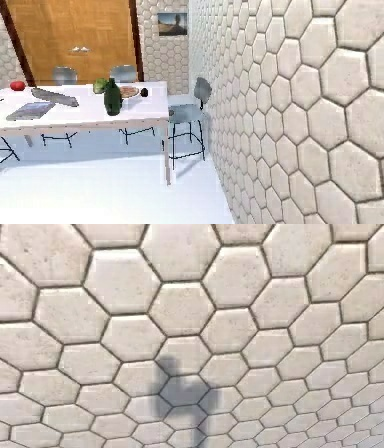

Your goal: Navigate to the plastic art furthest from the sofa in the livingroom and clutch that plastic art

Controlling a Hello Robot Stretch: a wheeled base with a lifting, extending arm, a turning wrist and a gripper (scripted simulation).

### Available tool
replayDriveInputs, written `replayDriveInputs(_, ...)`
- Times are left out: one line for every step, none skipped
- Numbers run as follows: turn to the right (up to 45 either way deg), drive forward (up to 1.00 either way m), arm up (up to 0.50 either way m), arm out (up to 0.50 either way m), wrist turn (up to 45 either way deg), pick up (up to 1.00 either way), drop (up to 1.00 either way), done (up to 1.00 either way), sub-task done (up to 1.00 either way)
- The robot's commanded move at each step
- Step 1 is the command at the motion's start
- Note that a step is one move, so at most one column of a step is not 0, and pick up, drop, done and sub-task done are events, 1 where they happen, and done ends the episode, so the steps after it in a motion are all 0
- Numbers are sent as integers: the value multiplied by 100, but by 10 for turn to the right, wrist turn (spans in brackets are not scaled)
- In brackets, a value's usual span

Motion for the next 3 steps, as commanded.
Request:
replayDriveInputs(0,35,0,0,0,0,0,0,0)
replayDriveInputs(-450,0,0,0,0,0,0,0,0)
replayDriveInputs(-450,0,0,0,0,0,0,0,0)
